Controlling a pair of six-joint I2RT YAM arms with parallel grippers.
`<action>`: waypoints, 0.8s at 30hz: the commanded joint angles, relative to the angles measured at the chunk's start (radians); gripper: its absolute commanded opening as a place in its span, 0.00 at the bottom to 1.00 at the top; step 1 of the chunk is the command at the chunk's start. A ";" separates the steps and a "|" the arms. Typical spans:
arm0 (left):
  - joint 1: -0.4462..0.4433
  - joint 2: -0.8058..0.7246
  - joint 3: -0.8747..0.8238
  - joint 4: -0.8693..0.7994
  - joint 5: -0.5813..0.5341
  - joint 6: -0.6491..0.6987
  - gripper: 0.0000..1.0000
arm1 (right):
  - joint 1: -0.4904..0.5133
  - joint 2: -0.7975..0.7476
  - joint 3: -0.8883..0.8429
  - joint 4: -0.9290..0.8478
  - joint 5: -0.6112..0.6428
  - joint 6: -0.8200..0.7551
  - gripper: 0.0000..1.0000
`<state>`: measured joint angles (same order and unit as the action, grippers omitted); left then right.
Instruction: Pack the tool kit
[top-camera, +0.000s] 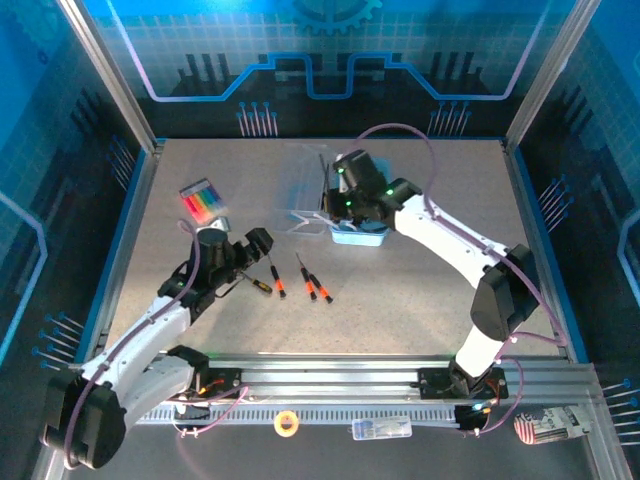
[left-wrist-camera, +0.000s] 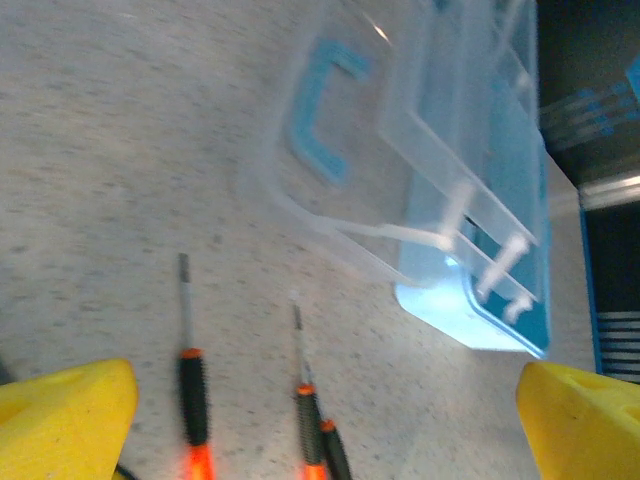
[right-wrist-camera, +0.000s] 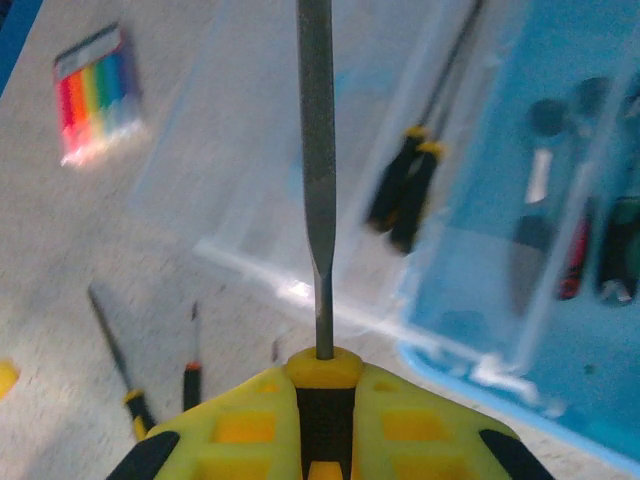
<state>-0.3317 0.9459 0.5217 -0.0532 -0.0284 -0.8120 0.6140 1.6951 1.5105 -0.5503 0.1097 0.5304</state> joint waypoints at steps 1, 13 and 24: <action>-0.062 0.039 0.056 0.060 0.017 0.047 0.98 | -0.084 0.037 0.025 0.023 -0.064 0.016 0.15; -0.144 0.122 0.092 0.069 0.016 0.037 0.98 | -0.174 0.298 0.162 0.093 -0.229 0.136 0.15; -0.148 0.140 0.095 0.053 0.009 0.036 0.98 | -0.161 0.382 0.209 0.068 -0.236 0.152 0.16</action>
<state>-0.4725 1.0737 0.5869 -0.0017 -0.0242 -0.8013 0.4400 2.0533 1.6867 -0.4778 -0.1078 0.6594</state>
